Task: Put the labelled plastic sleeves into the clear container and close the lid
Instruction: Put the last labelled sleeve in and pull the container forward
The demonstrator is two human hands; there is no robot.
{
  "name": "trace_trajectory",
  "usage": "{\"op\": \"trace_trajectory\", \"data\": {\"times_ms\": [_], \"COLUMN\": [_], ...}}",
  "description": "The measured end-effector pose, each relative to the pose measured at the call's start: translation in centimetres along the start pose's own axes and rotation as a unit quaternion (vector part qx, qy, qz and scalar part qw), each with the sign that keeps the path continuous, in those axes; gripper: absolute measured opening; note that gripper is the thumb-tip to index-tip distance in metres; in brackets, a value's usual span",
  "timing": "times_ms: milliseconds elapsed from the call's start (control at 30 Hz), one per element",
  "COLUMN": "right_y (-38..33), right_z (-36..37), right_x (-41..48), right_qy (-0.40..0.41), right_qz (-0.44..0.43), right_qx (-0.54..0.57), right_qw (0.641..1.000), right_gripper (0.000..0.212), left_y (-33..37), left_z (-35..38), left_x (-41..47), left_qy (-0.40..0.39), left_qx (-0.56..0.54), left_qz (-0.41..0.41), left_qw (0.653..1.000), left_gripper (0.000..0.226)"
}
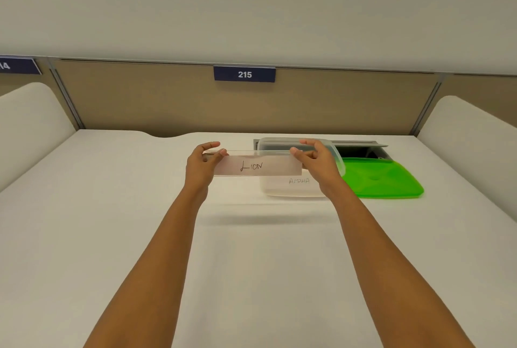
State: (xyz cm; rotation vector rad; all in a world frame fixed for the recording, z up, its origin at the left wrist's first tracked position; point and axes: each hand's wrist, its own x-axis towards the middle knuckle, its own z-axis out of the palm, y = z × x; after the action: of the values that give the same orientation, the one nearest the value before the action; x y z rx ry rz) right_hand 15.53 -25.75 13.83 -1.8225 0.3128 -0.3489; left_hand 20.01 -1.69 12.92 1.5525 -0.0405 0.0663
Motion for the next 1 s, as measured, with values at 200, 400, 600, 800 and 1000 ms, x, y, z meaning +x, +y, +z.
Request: {"op": "trace_trajectory", "data": {"times_ms": [200, 400, 600, 800, 1000], "right_y": [1.3, 2.1, 2.1, 1.6, 1.3], "right_z": [-3.3, -6.5, -9.0, -11.1, -12.1], "right_x": [1.0, 2.0, 3.2, 4.6, 6.4], "right_qy": [-0.034, -0.018, -0.006, 0.013, 0.027], "right_qz": [-0.021, -0.023, -0.060, -0.109, -0.114], "right_qx": [0.092, 0.104, 0.008, -0.156, -0.229], "right_qw": [0.995, 0.994, 0.998, 0.982, 0.966], "right_gripper": [0.035, 0.034, 0.031, 0.028, 0.025], "left_y": [0.0, 0.6, 1.4, 2.3, 2.8], "left_z": [3.0, 5.1, 7.6, 9.9, 12.2], "left_x": [0.0, 0.2, 0.3, 1.2, 2.8], "left_qy": [0.039, 0.045, 0.035, 0.015, 0.002], "left_qx": [0.043, 0.094, 0.177, 0.294, 0.383], "left_qz": [0.005, 0.011, 0.056, 0.099, 0.111], "left_qw": [0.998, 0.994, 0.982, 0.950, 0.917], "left_gripper": [0.035, 0.026, 0.030, 0.031, 0.032]}}
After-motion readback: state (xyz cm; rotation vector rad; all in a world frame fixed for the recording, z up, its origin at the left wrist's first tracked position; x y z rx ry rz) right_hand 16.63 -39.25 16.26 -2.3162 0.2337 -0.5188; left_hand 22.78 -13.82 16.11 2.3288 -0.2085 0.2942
